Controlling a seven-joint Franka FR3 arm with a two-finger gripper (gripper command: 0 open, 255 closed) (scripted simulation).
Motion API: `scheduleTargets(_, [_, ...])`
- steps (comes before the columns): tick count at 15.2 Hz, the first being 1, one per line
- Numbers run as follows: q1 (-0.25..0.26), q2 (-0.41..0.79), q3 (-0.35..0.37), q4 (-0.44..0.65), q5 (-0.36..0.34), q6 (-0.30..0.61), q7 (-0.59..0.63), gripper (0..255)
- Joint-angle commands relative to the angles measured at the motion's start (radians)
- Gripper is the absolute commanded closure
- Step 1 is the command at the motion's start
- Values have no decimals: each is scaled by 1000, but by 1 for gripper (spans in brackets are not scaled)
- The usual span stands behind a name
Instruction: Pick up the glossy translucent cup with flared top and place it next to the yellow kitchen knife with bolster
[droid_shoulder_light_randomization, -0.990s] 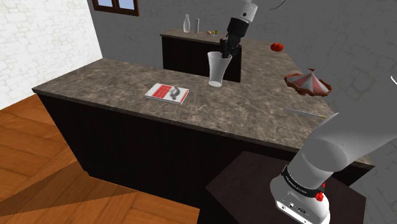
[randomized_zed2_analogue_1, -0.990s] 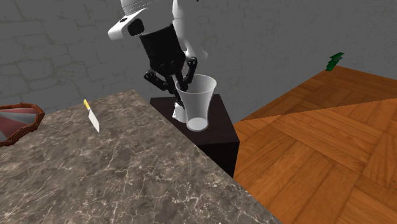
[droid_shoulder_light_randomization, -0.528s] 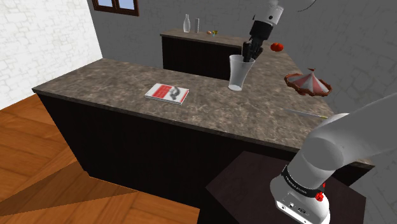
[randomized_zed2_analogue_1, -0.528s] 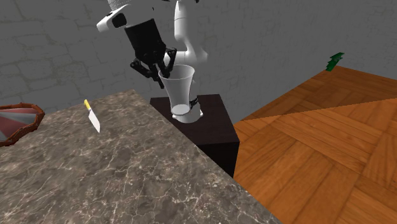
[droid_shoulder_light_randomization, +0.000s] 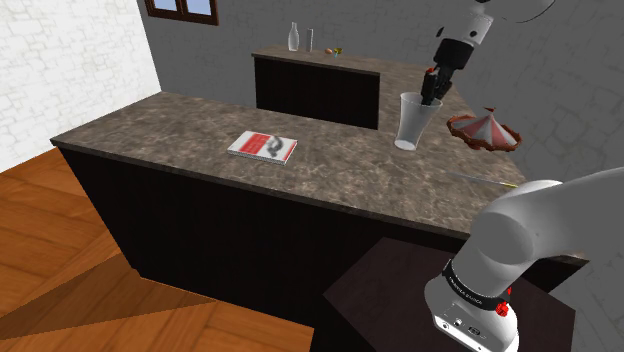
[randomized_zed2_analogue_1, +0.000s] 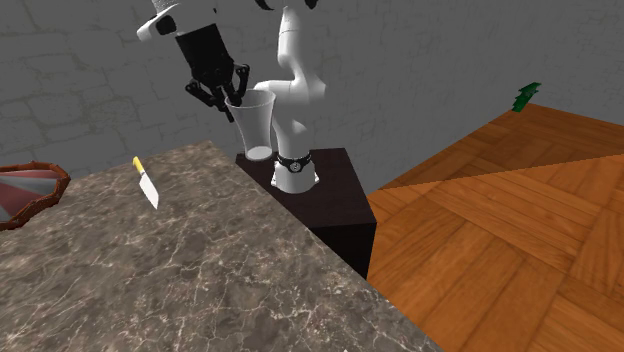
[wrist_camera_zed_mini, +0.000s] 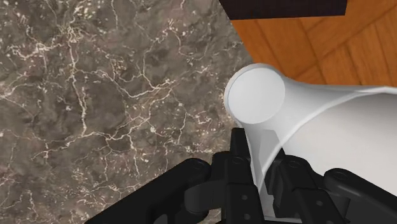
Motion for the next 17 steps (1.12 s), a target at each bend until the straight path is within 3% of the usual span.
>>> scheduleTargets(1, [-26,-44,-35,-22,-35,-28,-41,255])
scheduleTargets(9, [-114,-159,-164,-38,-171,-140,-192,255])
scheduleTargets(17, [-179,-204,-314,20,-320,-235,-367,255])
